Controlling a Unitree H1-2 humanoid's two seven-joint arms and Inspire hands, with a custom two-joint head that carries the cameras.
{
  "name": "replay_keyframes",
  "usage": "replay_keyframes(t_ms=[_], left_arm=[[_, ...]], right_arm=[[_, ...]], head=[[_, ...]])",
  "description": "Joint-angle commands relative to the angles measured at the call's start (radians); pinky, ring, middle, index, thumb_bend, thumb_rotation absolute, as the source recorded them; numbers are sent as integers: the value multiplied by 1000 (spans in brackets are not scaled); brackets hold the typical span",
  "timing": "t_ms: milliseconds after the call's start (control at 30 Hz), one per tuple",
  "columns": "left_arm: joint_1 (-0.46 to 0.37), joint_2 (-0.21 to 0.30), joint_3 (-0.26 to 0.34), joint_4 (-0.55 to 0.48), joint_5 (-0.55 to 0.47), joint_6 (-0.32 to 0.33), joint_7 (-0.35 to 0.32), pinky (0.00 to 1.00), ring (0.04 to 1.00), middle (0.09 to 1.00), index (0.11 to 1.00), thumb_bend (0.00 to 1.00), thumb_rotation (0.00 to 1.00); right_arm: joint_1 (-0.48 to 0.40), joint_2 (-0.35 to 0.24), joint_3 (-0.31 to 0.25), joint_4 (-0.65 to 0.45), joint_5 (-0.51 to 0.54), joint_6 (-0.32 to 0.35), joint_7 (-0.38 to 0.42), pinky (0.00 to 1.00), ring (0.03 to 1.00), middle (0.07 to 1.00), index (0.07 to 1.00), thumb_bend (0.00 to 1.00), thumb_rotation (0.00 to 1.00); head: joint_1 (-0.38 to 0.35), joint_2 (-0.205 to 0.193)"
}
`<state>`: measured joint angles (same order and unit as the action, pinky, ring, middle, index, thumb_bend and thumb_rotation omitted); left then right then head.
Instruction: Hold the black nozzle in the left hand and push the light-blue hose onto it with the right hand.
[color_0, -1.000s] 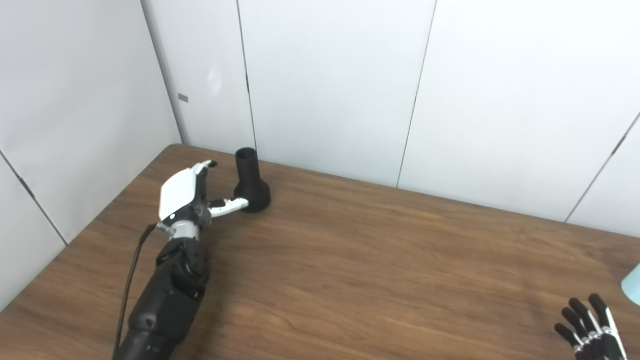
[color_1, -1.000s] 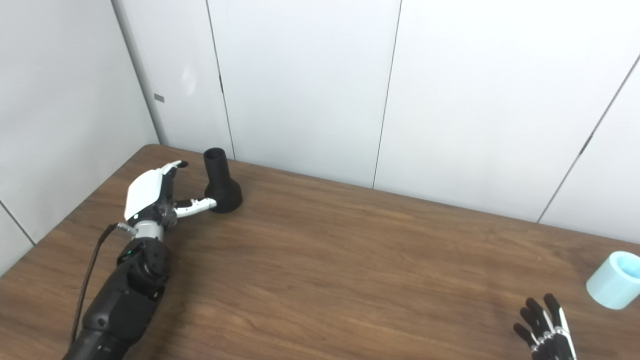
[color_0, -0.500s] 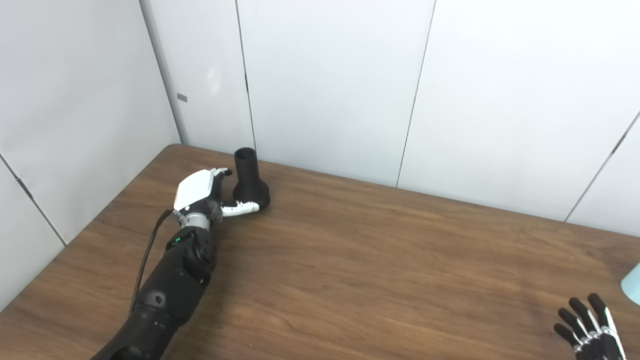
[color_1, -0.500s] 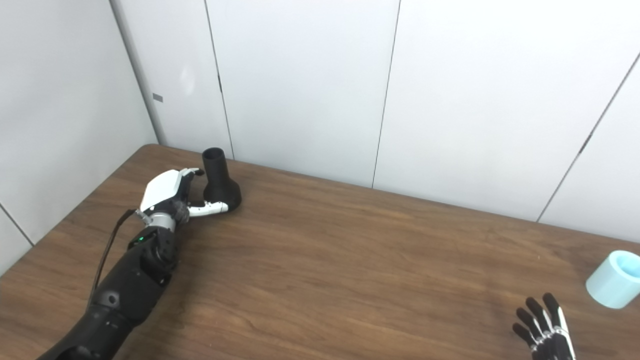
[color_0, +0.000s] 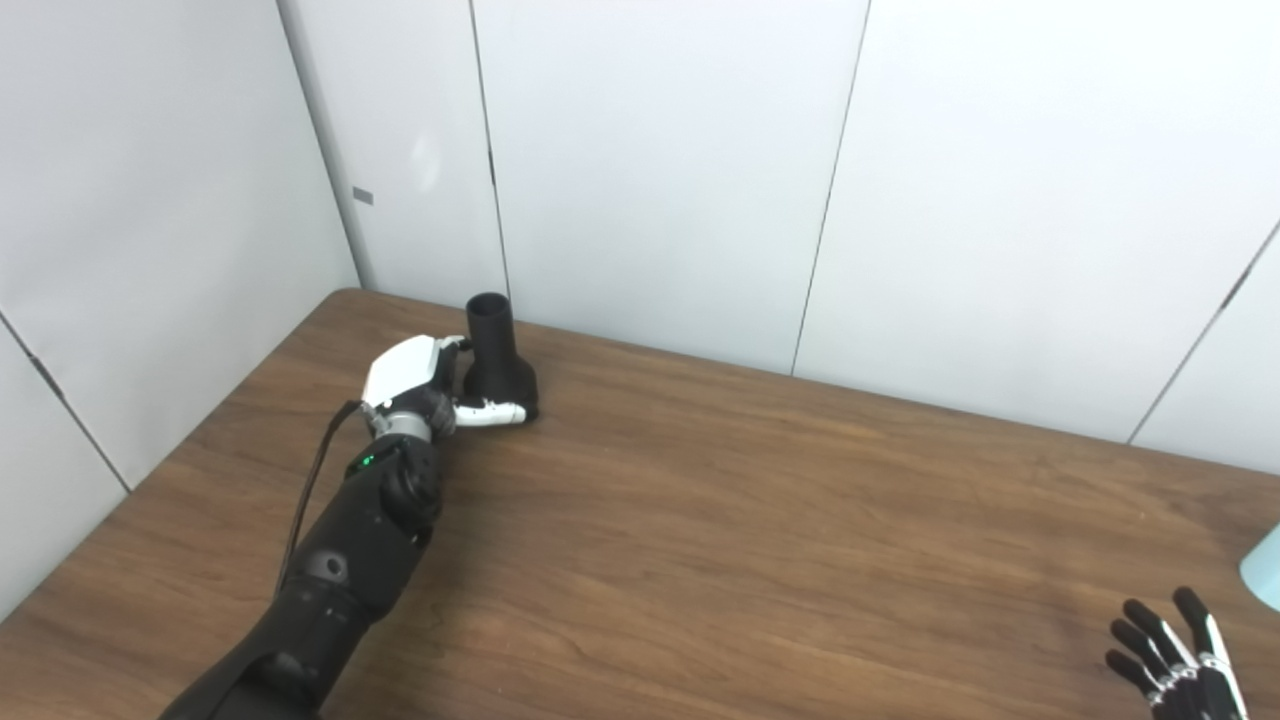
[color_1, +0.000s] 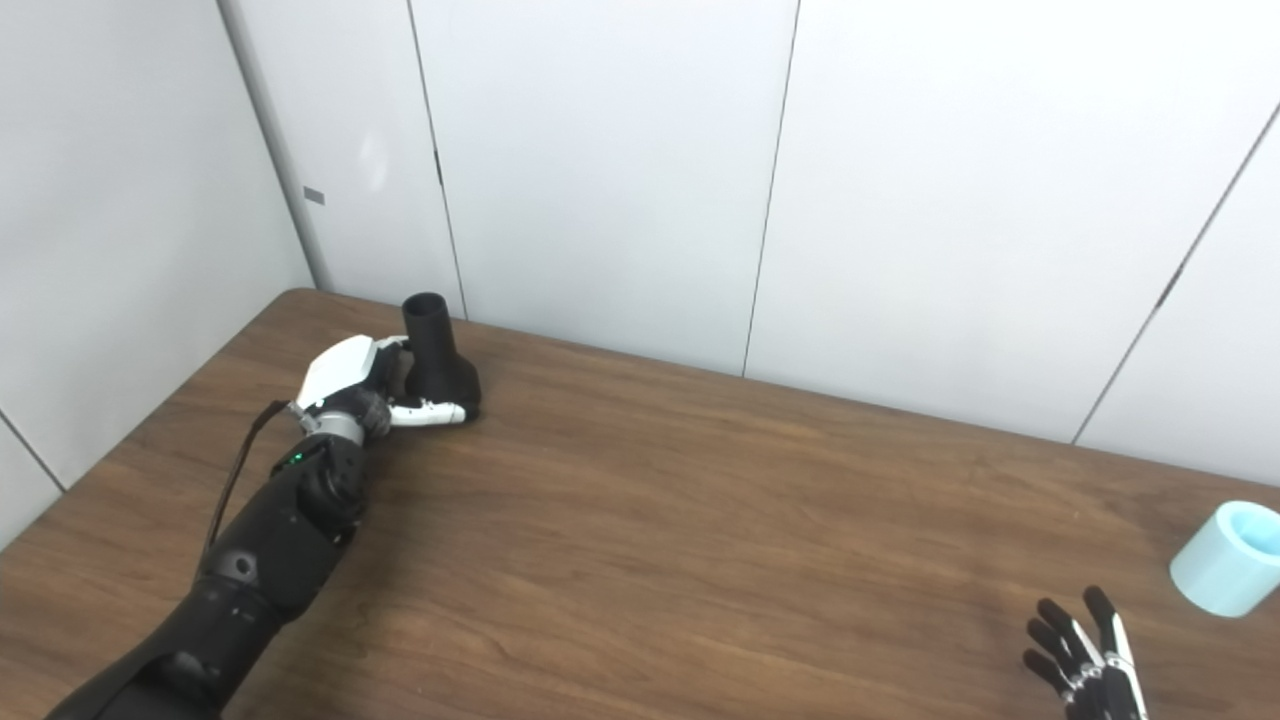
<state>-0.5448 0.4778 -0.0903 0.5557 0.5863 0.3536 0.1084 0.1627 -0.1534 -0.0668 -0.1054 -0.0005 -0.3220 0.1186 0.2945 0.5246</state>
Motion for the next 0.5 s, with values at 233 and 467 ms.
replay_keyframes(t_ms=[233,467], left_arm=[[-62,17,-17,26,-8,-41,41,1000,966,914,839,993,503],[-79,7,-30,76,-19,-51,54,1000,970,912,827,984,487]], right_arm=[[83,66,28,73,-20,2,-31,859,873,899,1000,719,1000],[90,71,30,68,-39,-2,-50,896,870,890,1000,706,1000]], head=[[-23,11],[-25,15]])
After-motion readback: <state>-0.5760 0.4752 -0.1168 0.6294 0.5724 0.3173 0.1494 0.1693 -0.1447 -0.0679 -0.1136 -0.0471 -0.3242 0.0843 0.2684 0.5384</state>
